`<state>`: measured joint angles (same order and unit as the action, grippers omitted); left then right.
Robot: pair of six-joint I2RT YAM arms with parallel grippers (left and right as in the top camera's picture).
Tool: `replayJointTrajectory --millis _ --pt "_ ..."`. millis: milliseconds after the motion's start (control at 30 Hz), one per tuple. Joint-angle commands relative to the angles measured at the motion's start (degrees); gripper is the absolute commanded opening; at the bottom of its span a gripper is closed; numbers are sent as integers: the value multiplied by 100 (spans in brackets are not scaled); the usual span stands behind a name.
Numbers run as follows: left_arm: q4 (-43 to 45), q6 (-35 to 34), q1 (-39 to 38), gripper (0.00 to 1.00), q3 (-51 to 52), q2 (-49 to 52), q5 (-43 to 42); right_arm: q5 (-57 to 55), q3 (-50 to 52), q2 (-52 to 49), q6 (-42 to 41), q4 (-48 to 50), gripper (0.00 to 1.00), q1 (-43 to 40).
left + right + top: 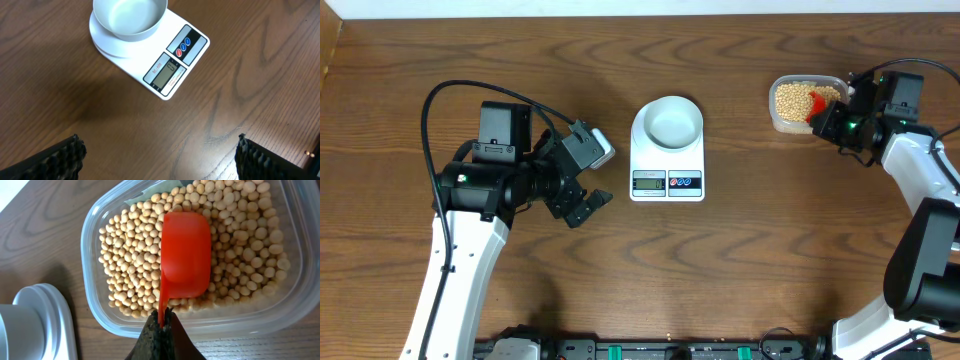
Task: Scoop item into bowl and weigh 50g on scale
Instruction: 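Drag the scoop through the soybeans with the right gripper and lift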
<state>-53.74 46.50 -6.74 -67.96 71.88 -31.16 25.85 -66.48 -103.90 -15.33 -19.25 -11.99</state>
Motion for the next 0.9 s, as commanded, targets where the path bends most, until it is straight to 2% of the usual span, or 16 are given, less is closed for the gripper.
replayJointTrajectory --millis 0,433,867 --pt "-15 -26 31 98 -90 -79 13 245 -2 -155 -190 -90 1 0" --pt "-15 -26 31 98 -90 -79 13 1296 -37 -122 -264 -85 1 -774" --pt "-15 -28 31 98 -90 -79 13 1980 -35 -122 -269 -15 1 -1064"
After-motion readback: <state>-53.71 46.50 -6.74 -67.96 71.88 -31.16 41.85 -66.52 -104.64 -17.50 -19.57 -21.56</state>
